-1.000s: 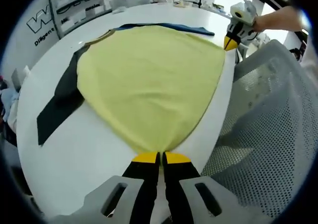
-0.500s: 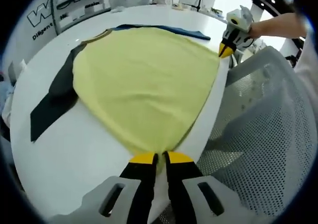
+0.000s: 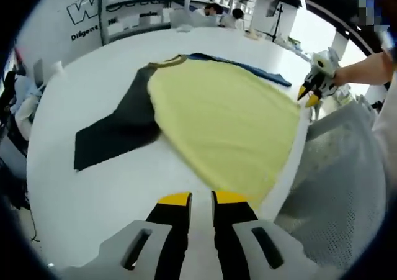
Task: Fold the garment on the visible template until the final outline fits inside the template.
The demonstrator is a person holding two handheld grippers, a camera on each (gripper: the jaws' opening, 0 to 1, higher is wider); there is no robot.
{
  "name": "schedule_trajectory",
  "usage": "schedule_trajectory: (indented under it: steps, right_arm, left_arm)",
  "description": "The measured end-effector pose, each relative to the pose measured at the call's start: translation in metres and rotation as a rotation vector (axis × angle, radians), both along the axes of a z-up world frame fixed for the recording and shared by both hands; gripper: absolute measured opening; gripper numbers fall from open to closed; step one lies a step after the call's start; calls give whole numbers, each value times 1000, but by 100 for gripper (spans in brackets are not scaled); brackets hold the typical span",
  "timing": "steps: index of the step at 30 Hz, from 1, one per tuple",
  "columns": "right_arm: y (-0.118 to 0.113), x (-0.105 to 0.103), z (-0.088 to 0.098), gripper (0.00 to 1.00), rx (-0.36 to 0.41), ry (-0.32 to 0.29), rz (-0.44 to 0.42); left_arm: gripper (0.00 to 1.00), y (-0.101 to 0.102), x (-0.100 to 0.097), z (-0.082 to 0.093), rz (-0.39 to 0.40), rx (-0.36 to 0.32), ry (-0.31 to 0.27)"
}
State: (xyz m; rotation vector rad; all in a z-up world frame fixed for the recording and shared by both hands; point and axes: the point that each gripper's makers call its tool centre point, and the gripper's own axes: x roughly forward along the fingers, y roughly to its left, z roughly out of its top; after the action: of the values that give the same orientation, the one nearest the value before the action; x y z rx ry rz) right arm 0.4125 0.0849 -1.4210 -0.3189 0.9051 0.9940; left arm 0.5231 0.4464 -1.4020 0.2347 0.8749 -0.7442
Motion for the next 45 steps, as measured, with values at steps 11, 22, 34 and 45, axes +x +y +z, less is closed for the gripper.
schedule_trajectory:
  steps: [11,22,34,45]
  right_arm:
    - [7,15,1,23,1,-41,-71]
    - [14,13,4,28,5,-84,-104]
    - [26,24,5,37,15,-141,-121]
    - [36,26,5,36,23,-149,-107]
  left_arm:
    - [24,71,91,-2,270,24,-51]
    - [32,100,139,-22,424,32,-14]
    - [15,94,134,-33,417,90,6]
    - [6,103,124,-21,443,67,-16]
